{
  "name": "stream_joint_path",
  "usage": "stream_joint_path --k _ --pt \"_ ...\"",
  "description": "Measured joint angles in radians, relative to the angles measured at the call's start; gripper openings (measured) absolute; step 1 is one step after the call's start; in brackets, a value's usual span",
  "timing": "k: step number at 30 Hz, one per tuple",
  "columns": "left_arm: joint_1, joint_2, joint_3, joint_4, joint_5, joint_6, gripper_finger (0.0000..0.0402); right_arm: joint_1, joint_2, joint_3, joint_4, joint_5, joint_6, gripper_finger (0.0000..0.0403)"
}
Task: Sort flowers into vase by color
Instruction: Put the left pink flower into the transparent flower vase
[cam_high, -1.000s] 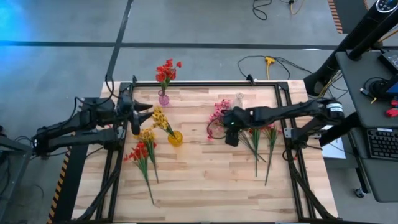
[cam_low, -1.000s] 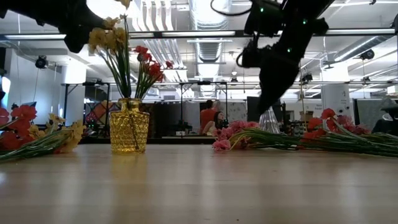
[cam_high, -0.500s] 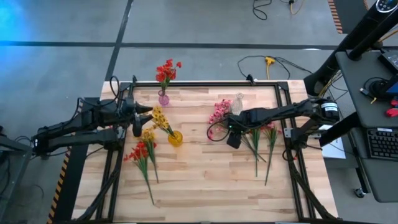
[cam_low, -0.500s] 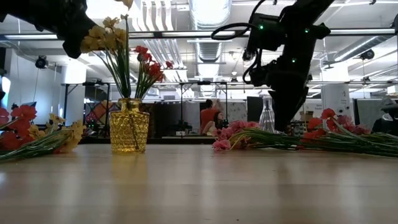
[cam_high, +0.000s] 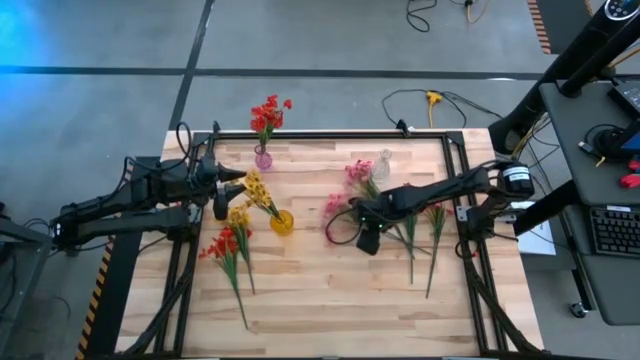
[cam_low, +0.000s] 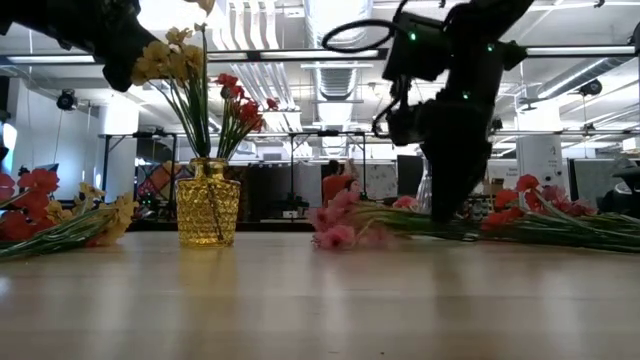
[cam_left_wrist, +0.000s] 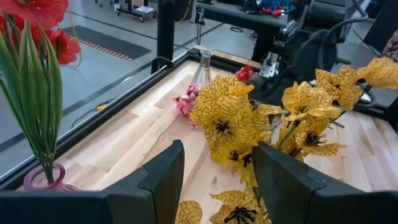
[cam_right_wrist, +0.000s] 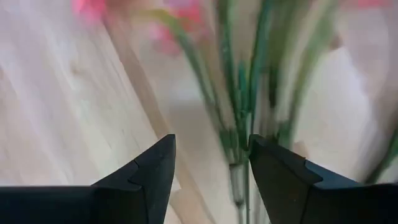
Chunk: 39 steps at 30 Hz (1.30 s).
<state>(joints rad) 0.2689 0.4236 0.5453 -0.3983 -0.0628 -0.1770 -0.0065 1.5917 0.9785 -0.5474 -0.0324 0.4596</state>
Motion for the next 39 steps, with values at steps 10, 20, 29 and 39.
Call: stream_joint_path --k 10,20,29,39 --pt "0.0 0.0 0.0 0.004 -0.001 -0.001 0.0172 0.013 -0.005 0.027 -0.05 0.105 -0.067 0.0194" --pt "0.0 0.0 0.0 0.006 -0.002 -0.007 0.0172 0.041 0.04 0.026 -0.036 0.118 -0.198 0.0239" --pt "0.0 0.0 0.0 0.021 -0.006 -0.007 0.0172 0.039 0.117 0.028 -0.037 0.18 -0.169 0.0266" --pt "0.0 0.0 0.0 0.024 -0.008 -0.008 0.0172 0.029 0.084 0.024 -0.05 0.219 -0.157 0.02"
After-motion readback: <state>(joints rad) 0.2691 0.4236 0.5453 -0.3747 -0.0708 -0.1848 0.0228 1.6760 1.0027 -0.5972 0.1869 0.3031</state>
